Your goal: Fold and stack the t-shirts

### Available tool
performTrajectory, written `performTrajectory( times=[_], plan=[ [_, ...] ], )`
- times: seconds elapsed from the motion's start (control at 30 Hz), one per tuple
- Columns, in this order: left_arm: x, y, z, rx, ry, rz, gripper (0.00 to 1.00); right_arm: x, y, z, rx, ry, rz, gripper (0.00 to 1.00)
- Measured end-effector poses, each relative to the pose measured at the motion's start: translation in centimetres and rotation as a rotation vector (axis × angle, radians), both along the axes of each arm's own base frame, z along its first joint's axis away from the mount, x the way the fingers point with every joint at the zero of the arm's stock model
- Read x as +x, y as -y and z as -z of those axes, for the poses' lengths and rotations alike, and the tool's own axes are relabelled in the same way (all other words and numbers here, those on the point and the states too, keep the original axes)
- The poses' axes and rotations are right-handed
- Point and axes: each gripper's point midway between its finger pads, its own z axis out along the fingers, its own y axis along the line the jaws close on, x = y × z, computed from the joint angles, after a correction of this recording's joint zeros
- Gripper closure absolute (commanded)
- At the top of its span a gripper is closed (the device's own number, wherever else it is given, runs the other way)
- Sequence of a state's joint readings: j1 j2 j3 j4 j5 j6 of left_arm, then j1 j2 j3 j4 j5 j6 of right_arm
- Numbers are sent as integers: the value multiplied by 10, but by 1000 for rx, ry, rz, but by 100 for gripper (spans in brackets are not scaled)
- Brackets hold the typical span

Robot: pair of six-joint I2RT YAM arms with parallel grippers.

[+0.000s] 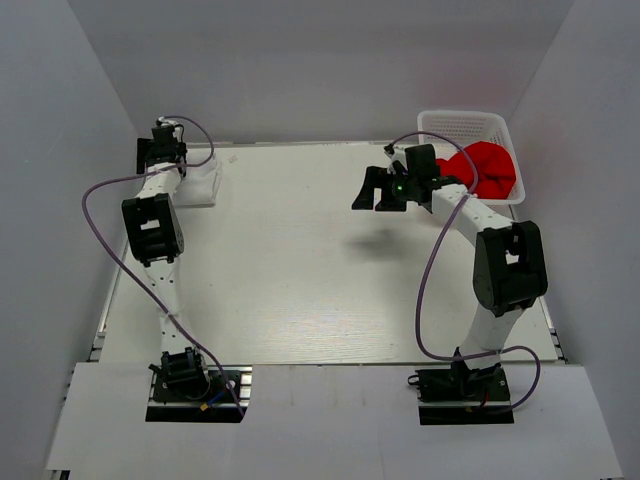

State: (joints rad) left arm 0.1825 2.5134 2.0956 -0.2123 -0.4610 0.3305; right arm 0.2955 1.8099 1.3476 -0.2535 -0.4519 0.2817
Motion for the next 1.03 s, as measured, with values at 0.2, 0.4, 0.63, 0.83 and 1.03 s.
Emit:
performTrajectory(
  times=[0.2,0.4,0.63,0.83,1.03],
  plan=[
    [-6,0,-4,-69,14,-39,0,0,-1,-1,4,5,-6,9],
    [-36,30,-60,-169,65,-28,0,-7,8,-6,-11,61,27,9],
    [-103,154,-153,-462,330,174,0,-46,18,6,16,75,40,9],
    [-220,316,-111,-778,287,494,0,-96,34,29,35,59,83,9],
    [-282,352,-77,-887,181,534,0,-109,40,10,76,160,111,9]
  ],
)
